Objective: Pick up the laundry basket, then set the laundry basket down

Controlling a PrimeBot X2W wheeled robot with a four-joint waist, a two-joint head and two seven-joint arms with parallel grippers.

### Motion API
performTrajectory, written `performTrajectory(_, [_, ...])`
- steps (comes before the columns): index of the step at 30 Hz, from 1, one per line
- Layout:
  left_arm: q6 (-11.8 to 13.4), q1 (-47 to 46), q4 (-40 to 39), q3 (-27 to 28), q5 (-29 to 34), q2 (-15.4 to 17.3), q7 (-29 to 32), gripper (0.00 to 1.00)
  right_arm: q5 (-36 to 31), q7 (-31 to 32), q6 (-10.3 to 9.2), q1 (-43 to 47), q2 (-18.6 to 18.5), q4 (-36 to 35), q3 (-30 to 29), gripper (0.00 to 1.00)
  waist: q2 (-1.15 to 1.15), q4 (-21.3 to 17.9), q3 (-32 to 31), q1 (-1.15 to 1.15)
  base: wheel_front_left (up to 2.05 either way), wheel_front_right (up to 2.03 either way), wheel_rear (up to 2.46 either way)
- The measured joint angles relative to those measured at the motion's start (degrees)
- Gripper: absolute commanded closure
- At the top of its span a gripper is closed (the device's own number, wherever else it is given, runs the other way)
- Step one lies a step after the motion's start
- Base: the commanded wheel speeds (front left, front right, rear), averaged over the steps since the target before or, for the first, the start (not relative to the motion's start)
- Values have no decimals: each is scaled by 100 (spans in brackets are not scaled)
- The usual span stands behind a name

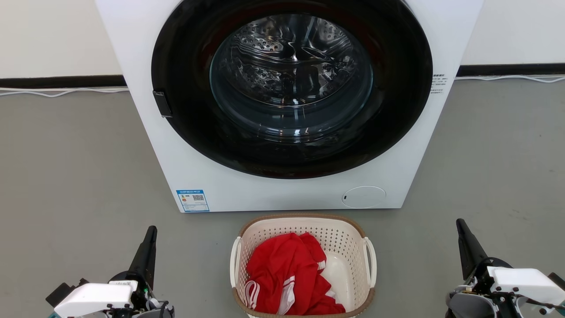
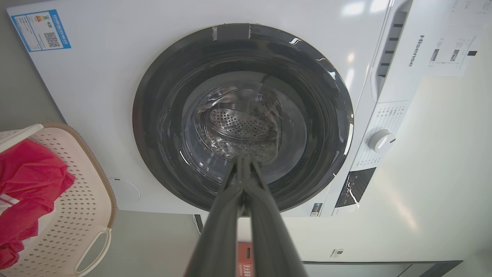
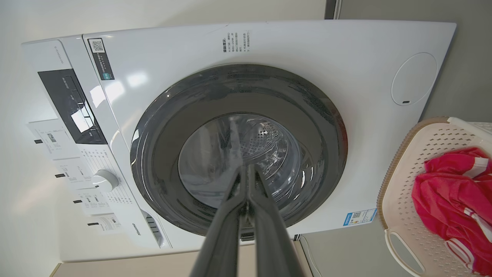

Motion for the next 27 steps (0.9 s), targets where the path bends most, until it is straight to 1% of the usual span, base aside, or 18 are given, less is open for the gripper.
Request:
performTrajectory(4, [0, 0, 0, 0, 0, 0, 0, 100, 0, 0, 0, 0, -1, 0, 0, 100, 0, 0, 0, 0, 0, 0, 0])
performTrajectory(5, [1, 19, 43, -2, 0, -10, -9, 0, -3, -1, -8, 23, 7, 36, 7, 0, 0, 0, 0, 0, 0, 0, 0])
performTrajectory(9, [9, 231, 194, -31, 0, -48, -33, 0, -4, -8, -16, 251, 58, 180, 38, 0, 0, 0, 1, 0, 0, 0, 0])
performTrajectory(13, [8, 247, 159, -100, -27, -46, -113, 0, -13, -85, -16, 260, 58, 124, 56, 0, 0, 4, -10, 5, 0, 0, 0])
performTrajectory(18, [8, 248, 109, -143, -31, -45, -190, 0, -92, -159, -16, 263, 58, 27, 82, 0, 0, 9, 0, 2, 0, 0, 0])
performTrajectory(24, [8, 255, 58, -207, -5, -43, -272, 0, -268, -255, -16, 275, 58, -26, 112, 0, 0, 15, -1, 2, 0, 0, 0])
performTrajectory(27, [8, 264, 47, -243, 105, -42, -322, 0, -453, -283, -16, 321, 58, -64, 126, 0, 0, 20, -1, 2, 0, 0, 0])
